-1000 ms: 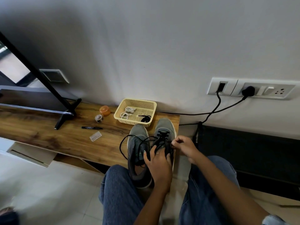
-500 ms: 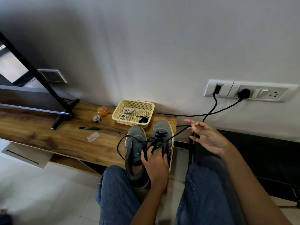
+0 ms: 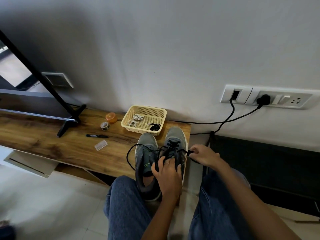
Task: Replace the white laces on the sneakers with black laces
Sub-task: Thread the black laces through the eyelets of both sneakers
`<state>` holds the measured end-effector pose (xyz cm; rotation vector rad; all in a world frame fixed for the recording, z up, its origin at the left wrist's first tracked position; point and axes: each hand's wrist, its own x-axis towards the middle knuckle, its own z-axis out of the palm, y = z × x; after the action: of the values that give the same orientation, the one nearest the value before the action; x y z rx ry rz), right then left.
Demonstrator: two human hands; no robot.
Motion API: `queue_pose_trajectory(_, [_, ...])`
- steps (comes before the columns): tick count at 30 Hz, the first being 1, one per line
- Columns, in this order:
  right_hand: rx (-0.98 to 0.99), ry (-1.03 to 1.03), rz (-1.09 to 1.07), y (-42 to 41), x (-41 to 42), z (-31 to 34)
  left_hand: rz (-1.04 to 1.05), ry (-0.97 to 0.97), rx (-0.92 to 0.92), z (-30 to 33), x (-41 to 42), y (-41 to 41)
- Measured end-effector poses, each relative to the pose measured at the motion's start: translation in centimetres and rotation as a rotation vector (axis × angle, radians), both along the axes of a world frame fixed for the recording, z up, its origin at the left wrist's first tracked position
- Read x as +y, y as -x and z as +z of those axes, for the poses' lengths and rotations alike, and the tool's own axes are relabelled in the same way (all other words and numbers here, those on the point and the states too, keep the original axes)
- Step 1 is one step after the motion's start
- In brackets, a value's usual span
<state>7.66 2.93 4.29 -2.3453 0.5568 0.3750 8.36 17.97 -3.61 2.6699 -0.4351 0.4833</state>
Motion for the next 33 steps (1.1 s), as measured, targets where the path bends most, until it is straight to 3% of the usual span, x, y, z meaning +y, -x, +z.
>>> queue_pose_trajectory(5, [-0.129,0.151,0.066,-2.0,3.3,-2.2,0.001,-0.009,0.005,-0.2,0.1,-0.1])
queue_pose_trajectory(9, [-0.256,0.075,-0.049,-2.8,4.2,-3.5,0.007,-0.003,0.019,-0.1,0.2,-0.1])
queue_pose_trajectory(14, [-0.225,-0.024,-0.106,-2.8,3.6,-4.4,0.012,0.002,0.021,-0.2,0.1,0.0])
queue_pose_trajectory(17, [-0.185,-0.232,-0.162,-2.4,2.8,-4.2,0.011,-0.015,0.023,-0.1,0.1,-0.1])
queue_pose_trajectory(22, [-0.091,-0.822,-0.305,-0.4,1.6,-3.2,0.020,-0.020,0.040,-0.1,-0.1,-0.1])
queue_pose_trajectory(33, [-0.093,-1.023,-0.311,1.7,1.1,-2.3,0.040,-0.029,0.072,0.1,0.4,0.2])
